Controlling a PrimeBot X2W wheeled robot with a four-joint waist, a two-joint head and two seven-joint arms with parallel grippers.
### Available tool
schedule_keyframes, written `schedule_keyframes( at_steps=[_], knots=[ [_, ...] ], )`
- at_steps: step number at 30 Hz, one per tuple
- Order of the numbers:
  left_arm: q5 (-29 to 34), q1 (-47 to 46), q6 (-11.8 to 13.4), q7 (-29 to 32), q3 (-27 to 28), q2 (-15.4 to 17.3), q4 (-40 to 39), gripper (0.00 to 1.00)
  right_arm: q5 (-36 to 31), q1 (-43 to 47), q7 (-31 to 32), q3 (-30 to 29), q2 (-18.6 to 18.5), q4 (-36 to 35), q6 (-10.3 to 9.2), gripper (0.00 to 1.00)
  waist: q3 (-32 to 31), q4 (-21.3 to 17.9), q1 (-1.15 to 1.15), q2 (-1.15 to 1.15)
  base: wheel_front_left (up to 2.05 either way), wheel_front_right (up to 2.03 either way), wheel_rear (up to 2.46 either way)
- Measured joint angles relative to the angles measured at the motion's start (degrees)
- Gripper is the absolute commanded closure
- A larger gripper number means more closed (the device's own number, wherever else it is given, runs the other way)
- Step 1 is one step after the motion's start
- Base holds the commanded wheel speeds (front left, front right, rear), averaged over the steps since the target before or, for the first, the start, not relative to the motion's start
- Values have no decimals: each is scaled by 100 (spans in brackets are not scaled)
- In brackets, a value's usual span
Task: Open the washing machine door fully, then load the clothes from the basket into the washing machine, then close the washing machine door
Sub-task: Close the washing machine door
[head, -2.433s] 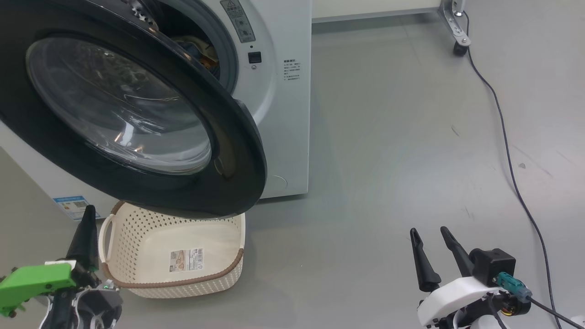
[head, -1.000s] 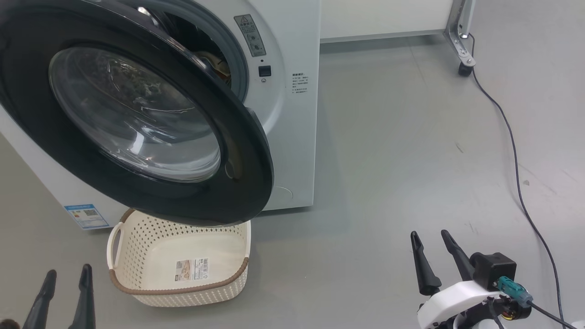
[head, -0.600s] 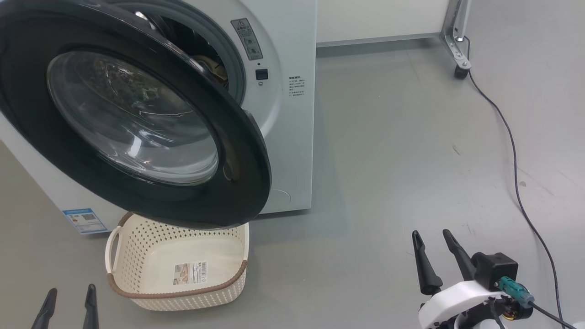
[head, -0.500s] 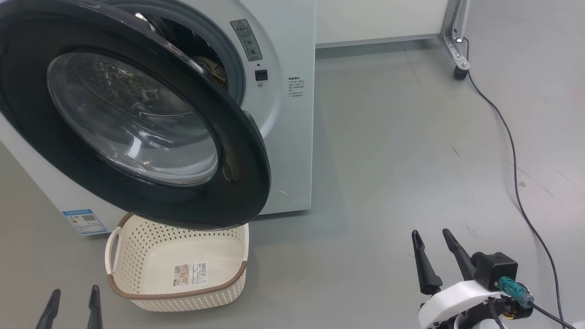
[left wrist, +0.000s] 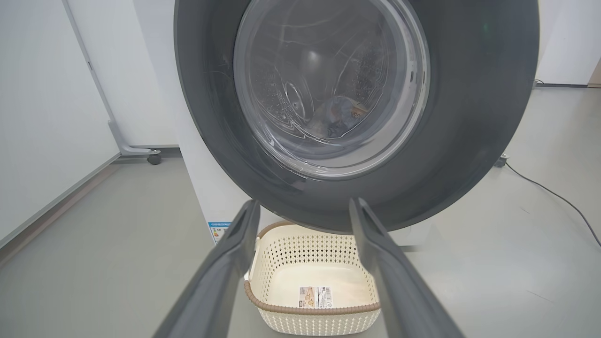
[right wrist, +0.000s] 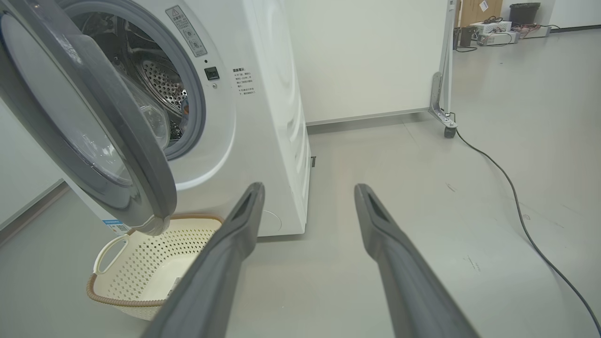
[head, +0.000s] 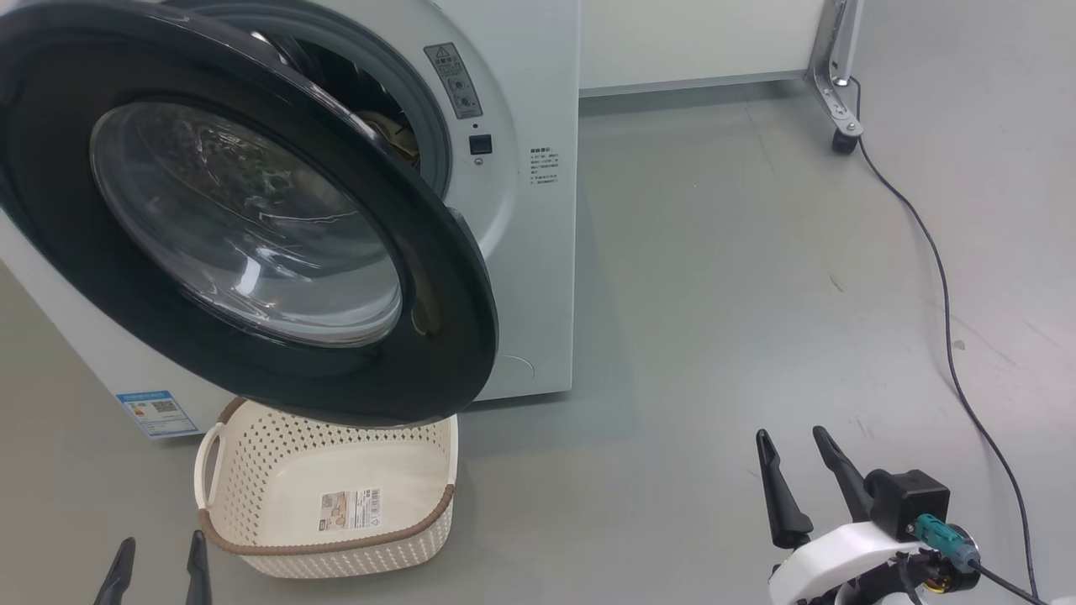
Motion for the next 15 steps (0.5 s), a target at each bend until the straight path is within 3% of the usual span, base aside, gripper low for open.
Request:
schedule_keyframes(
  at_steps=[15],
  knots=[
    [166, 1, -29, 0, 198, -199, 36, 0, -33, 63, 0, -4, 1, 3, 4, 0, -12, 56, 0, 0, 0, 0, 0]
  ],
)
